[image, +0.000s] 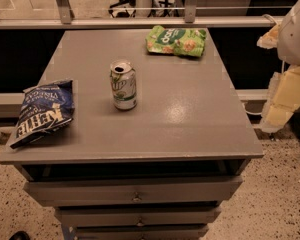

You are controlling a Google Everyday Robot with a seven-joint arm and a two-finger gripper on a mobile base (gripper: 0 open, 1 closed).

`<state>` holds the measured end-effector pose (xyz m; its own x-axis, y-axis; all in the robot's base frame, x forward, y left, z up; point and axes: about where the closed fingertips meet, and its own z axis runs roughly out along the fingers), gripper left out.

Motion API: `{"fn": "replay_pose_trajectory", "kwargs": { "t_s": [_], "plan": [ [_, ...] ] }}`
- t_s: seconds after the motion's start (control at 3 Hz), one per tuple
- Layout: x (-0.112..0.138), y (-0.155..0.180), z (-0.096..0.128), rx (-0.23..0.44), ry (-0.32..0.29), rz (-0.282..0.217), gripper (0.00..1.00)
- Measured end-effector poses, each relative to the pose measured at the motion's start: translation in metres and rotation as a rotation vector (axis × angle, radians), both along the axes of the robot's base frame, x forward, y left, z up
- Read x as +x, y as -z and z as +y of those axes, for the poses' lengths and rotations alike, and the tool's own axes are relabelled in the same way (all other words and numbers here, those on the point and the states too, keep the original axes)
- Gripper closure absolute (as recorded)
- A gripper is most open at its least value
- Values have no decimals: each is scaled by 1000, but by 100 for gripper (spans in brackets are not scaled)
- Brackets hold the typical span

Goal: Move 7up can near green rice chip bag

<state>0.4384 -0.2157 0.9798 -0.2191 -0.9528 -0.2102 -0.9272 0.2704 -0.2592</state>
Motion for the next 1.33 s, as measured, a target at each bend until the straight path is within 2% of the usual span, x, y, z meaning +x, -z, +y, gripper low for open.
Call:
{"fn": "replay_pose_trajectory", "kwargs": {
  "t_s": [0.33, 0.67, 1.33],
  "plan": [
    [0, -1, 0, 2, 0, -4, 0],
    [23, 3, 27, 111, -39, -32, 0],
    [83, 43, 111, 414, -117, -53, 0]
  ]
}}
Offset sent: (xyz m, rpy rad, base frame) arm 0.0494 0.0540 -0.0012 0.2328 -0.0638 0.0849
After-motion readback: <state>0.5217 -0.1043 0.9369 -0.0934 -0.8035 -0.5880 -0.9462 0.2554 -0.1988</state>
